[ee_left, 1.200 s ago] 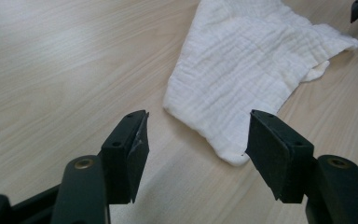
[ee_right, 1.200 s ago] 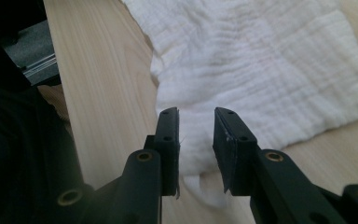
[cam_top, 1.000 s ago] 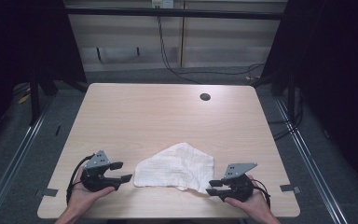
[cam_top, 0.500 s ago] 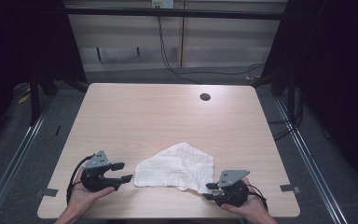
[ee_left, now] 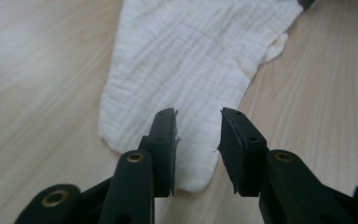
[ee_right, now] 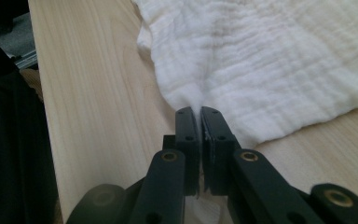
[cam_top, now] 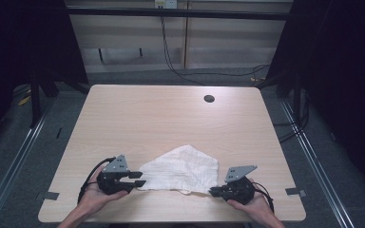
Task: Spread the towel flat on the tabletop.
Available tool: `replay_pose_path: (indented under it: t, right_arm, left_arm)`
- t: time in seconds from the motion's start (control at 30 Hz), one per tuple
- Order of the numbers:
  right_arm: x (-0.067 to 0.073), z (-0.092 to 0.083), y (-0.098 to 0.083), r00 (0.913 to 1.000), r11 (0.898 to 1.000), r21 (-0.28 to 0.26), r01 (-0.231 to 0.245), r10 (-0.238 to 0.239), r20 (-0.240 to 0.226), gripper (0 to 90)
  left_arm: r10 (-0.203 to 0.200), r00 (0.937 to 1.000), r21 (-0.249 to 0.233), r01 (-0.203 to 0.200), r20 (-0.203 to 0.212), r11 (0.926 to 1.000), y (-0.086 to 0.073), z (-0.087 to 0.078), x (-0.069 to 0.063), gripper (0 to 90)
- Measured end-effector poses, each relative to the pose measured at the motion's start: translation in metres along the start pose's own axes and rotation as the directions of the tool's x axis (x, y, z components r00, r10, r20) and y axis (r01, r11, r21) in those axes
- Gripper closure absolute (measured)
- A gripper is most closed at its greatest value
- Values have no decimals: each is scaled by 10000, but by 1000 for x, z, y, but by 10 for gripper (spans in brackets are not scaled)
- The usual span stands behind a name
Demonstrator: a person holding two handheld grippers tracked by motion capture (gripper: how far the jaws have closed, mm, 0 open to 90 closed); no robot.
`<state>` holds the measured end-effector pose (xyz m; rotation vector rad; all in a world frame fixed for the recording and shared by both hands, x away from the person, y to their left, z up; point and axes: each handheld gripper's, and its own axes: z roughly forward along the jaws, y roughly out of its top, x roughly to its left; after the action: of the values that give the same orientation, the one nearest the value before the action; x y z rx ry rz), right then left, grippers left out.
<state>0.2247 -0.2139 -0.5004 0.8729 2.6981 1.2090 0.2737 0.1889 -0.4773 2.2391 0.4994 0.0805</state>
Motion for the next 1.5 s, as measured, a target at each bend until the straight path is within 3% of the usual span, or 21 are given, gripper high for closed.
replay_pose_path:
  t: [0.07, 0.1, 0.17, 0.37, 0.47, 0.6, 0.7, 0.8, 0.93, 1.07, 1.13, 1.27, 1.33, 1.37, 1.43, 1.5]
  right_arm:
    - [0, 0, 0, 10000, 10000, 11, 0, 0, 12, 860]
    - [1, 0, 1, 10000, 10000, 55, 31, -31, 44, 859]
    - [1, 0, 1, 9999, 9999, 48, 101, -101, 36, 858]
    - [0, 0, 1, 10000, 10000, 42, -12, 12, -51, 856]
    - [-1, 1, 1, 10000, 10000, 19, -39, 39, -76, 856]
    - [-1, 1, 1, 10000, 10000, 45, -53, 53, -69, 855]
    - [-1, 1, 1, 10000, 10000, 49, -65, 66, -66, 855]
    - [-1, 1, 1, 10000, 10000, 59, -56, 57, -64, 855]
    - [-1, 0, 2, 9999, 9999, 63, -123, 122, 98, 857]
    - [-2, 0, 1, 9996, 9997, 4, -236, 236, 123, 864]
    - [-3, -4, 3, 9993, 9992, -219, -349, 351, 115, 866]
    - [-7, -12, 7, 9984, 9958, -723, -554, 563, 109, 868]
    - [-9, -18, 11, 9982, 9936, -971, -585, 598, 107, 868]
    - [-10, -21, 13, 9980, 9918, -1120, -609, 622, 80, 868]
    - [-11, -26, 16, 9977, 9881, -1386, -661, 671, 25, 868]
    - [-11, -31, 20, 9978, 9851, -1595, -644, 660, 50, 868]
  left_arm:
    - [166, 9999, 193, -166, -10, 9997, -2, 3, -1, 670]
    - [435, 9990, 538, -441, 119, 9976, -5, 4, -3, 667]
    - [288, 9991, 418, -301, 307, 9987, -7, 3, 0, 661]
    - [179, 9995, 630, -196, 266, 9978, -14, 8, 5, 611]
    - [296, 9994, 643, -307, 175, 9975, -14, 10, 5, 614]
    - [580, 9971, 589, -610, 499, 9964, -14, 14, 0, 576]
    - [836, 9959, 770, -861, 347, 9933, -13, 14, -6, 567]
    - [1068, 9937, 705, -1090, 346, 9915, -14, 15, -8, 643]
    - [1443, 9895, 764, -1439, 0, 9866, -14, 15, -15, 809]
    - [1219, 9921, 856, -1241, 301, 9886, -12, 14, -14, 867]
    - [611, 9957, 457, -644, 701, 9969, -12, 13, -10, 871]
    - [93, 9953, -143, -80, 963, 9999, -8, 2, -4, 871]
    - [20, 9952, -329, 12, 975, 9995, -7, -1, -3, 871]
    - [-163, 9947, -832, 248, 1011, 9962, -4, -10, -1, 871]
    - [-367, 9941, -1254, 495, 1020, 9909, -1, -18, 2, 871]
    - [-353, 9949, -1515, 494, 944, 9872, 1, -25, 3, 871]
